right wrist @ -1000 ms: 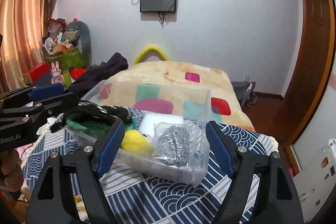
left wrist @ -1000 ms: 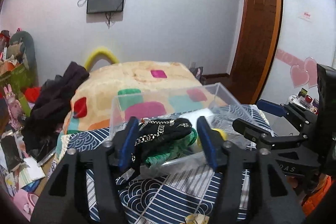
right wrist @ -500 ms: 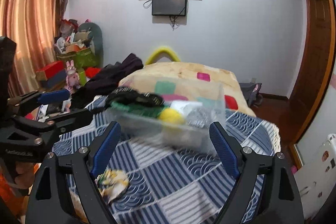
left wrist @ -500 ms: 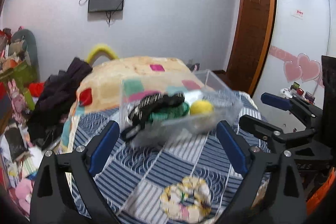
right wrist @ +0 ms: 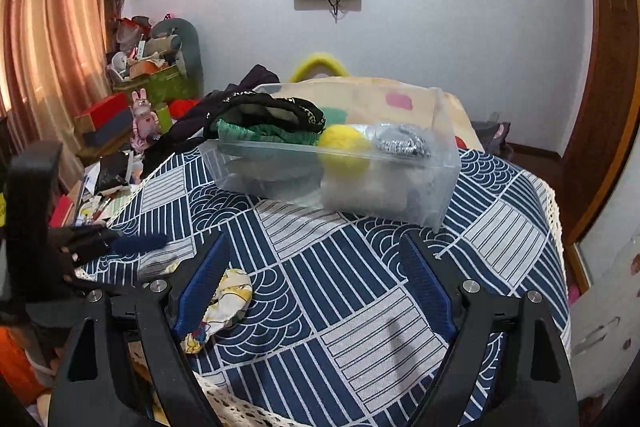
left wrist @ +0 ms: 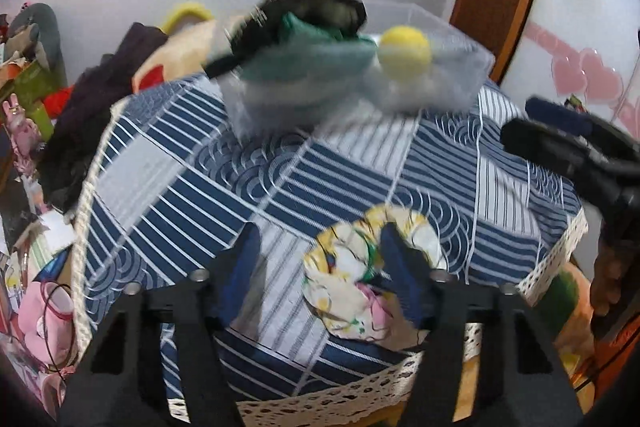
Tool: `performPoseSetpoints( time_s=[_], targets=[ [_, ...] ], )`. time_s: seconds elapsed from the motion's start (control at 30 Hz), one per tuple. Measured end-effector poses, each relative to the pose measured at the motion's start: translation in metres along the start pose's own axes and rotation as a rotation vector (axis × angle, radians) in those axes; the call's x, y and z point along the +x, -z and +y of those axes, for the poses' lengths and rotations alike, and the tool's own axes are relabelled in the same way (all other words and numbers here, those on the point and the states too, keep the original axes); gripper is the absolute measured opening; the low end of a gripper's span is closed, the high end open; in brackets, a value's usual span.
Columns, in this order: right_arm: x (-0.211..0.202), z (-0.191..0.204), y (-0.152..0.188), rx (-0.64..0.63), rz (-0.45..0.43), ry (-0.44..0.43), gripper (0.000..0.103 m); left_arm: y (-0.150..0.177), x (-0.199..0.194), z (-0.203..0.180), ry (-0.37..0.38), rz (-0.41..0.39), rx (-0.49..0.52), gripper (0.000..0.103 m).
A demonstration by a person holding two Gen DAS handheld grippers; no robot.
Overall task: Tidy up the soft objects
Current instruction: 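Grasp the floral scrunchie from the bed cover with the left tool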
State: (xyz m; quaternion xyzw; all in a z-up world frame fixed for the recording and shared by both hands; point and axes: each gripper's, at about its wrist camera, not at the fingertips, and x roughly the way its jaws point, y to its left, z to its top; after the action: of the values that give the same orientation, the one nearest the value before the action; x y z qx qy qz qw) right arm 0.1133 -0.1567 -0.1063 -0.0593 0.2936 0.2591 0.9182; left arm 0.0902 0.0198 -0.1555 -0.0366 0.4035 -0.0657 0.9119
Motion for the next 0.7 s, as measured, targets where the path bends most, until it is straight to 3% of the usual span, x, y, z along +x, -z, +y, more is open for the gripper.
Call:
performPoseSetpoints(
  time_s=[0.03, 0.07, 0.17, 0.47, 0.7],
  targets=[
    [0.000, 0.000, 0.002, 0.004, 0.000, -0.003, 0.084, 0.003, 0.004, -0.001, 0.010, 0.016, 0.003, 0.029],
    [0.000, -0.001, 0.003, 0.009, 0.002, -0.007, 0.084, 0.006, 0.008, -0.002, 0.024, 0.032, 0.002, 0.023],
    [0.001, -0.003, 0.005, 0.020, 0.004, -0.012, 0.084, 0.009, 0.005, -0.004, 0.040, 0.027, 0.007, 0.014],
    [-0.005, -0.015, 0.003, 0.055, -0.027, -0.024, 0.084, -0.014, -0.026, -0.001, -0.006, -0.084, -0.006, 0.013],
    [-0.007, -0.023, 0.001, 0.072, -0.045, -0.033, 0.084, -0.059, -0.050, 0.001, -0.004, -0.207, -0.006, 0.012]
  ],
)
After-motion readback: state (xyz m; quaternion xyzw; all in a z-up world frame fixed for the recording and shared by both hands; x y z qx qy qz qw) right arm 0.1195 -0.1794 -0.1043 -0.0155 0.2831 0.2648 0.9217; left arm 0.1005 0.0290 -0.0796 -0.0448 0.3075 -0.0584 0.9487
